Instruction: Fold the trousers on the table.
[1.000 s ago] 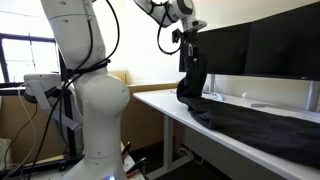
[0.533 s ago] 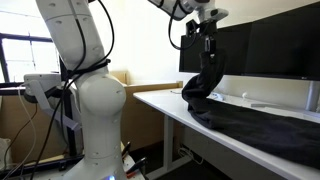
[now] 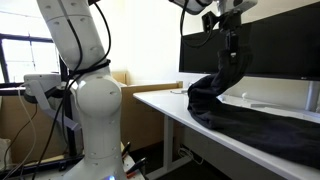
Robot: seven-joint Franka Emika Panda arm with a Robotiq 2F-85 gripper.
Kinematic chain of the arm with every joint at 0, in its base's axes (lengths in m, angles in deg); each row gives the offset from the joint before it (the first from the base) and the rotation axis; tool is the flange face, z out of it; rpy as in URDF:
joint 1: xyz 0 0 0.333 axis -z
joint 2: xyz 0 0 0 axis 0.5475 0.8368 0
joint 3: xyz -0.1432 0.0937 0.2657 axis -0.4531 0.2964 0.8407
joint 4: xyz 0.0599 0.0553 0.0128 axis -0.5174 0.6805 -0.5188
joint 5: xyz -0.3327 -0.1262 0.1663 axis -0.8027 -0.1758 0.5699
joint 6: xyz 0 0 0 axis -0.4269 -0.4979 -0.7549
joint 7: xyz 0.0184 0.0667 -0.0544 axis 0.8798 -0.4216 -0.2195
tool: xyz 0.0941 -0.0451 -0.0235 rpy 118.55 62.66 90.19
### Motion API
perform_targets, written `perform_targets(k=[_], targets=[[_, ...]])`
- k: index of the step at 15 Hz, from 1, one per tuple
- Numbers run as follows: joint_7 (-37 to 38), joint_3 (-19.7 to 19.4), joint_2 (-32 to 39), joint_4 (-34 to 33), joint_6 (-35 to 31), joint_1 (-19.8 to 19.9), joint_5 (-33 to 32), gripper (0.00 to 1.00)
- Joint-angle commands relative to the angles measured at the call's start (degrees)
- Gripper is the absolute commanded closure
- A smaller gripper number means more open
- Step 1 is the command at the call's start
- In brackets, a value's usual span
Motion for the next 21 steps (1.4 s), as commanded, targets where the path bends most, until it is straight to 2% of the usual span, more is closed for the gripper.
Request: perform_targets(k=[1,8,21], targets=[[-0.67,-1.93,-0.01,-0.02,-2.15,3.58,0.71,0.91],[-0.5,-6.47,2.21,-1.07,-3.34,8.41,0.5,0.91],[-0.96,-13.39,12.46,-5.32,-6.81,12.66,0.46,0.91]])
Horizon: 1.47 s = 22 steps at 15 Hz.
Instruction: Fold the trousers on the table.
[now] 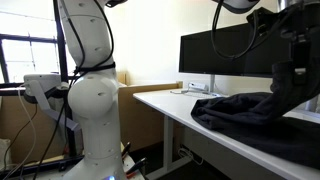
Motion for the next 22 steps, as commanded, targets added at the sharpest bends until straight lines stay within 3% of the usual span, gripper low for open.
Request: perform_targets(k=[1,10,22], targets=[[-1.0,-1.15,3.17,-2.87,-0.8,1.75,0.48,0.91],[-1.35,-2.82,7.41,-6.84,-0.19,1.8,0.09,0.91],[-0.13,-1.26,8.45,-9.63,0.09,0.42,0.08,0.91]])
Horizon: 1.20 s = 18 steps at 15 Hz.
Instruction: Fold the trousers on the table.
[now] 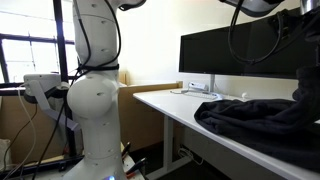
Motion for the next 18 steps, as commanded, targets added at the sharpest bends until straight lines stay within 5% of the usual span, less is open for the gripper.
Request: perform_targets(k=[1,6,16,17,18], targets=[[0.05,1.24,0.93,-3.88,0.48,-0.61,0.53,0.91],[0.61,2.32,4.61,-10.51,2.76,-1.44,2.0,0.91],[-0.03,-0.35,10.41,-10.35,5.06,0.0,3.12,0.91],[-0.07,-0.53,10.77,-10.38,5.36,0.0,3.0,0.62],[-0.01,-0.7,11.02,-10.34,5.48,-0.01,2.9,0.61]])
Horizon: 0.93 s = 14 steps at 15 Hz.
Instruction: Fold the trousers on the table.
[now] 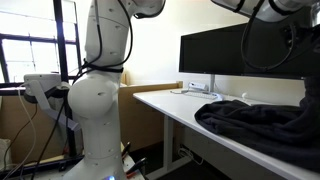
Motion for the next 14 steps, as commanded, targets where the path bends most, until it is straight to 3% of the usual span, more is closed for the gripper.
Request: perform_targets(k=[1,9,14], targets=[[-0.19,-0.34,0.86,-0.71,1.76,0.56,0.47,0.56],[-0.09,-0.85,0.81,-0.52,2.88,0.57,0.47,0.04],[0.02,-0.95,0.46,-0.26,2.98,0.37,0.27,0.0]])
